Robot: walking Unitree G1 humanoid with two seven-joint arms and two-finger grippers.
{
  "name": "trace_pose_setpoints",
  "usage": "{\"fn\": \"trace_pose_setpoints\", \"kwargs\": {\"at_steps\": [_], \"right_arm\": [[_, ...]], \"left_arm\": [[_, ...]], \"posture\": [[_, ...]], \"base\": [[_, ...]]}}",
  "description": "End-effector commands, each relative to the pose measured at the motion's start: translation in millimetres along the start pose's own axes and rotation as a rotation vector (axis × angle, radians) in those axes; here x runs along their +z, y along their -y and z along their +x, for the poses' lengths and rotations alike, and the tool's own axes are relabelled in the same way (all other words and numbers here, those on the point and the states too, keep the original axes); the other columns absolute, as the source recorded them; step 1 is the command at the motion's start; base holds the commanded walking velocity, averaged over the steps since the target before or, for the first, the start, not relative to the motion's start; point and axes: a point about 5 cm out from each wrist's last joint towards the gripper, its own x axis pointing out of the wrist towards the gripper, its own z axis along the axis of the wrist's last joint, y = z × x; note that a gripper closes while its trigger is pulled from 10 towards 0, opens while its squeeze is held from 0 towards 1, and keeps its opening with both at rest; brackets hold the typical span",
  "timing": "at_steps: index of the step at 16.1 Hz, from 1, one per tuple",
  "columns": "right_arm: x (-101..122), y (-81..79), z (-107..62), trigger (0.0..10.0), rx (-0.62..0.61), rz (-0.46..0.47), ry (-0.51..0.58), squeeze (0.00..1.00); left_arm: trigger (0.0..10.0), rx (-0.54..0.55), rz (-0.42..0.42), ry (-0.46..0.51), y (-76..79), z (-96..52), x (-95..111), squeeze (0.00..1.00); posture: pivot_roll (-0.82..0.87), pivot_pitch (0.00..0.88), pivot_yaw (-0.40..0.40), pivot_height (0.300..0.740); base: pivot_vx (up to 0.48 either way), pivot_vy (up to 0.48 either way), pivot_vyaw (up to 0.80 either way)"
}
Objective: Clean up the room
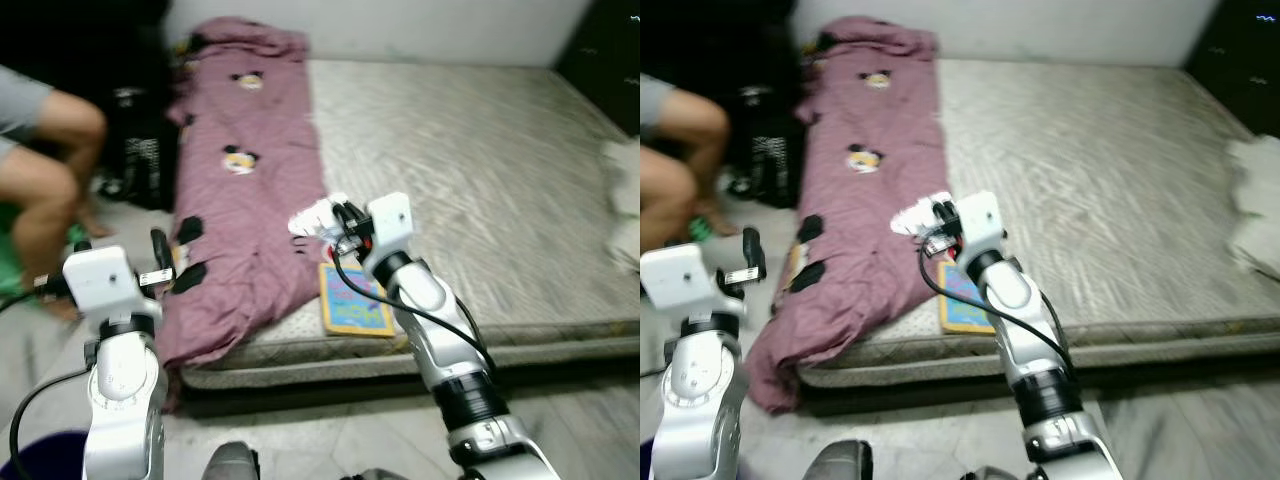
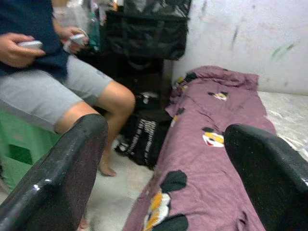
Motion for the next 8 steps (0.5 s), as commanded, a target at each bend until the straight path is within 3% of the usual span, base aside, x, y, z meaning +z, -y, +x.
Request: {"fn": "trace_pose_setpoints", "kwargs": {"at_steps": [1, 4, 6, 8], "right_arm": [[4, 4.7, -0.4, 10.0, -0.017, 0.002, 0.014, 0.00], [3, 1.8, -1.4, 10.0, -0.009, 0.006, 0.011, 0.00], [2, 4.3, -1.5, 10.0, -0.018, 0.011, 0.009, 0.00], [0, 5.8, -4.5, 10.0, -0.022, 0.012, 0.005, 0.00]], "left_arm": [[10.0, -0.008, 0.012, -0.012, 4.0, -0.5, 0, 0.00], [10.0, -0.007, 0.002, -0.056, 5.1, -11.2, -9, 0.00], [10.0, -0.013, -0.054, -0.058, 1.7, -12.4, -9, 0.00], [10.0, -0.014, -0.055, -0.062, -0.4, -14.2, -9, 0.00]], "posture": [[0.02, 0.000, -0.053, 0.740], [0.03, 0.000, -0.065, 0.740], [0.03, 0.000, -0.067, 0.740], [0.04, 0.000, -0.070, 0.740]], "base": [[0.000, 0.000, 0.80], [0.000, 0.000, 0.80], [0.000, 0.000, 0.80], [0.000, 0.000, 0.80]]}}
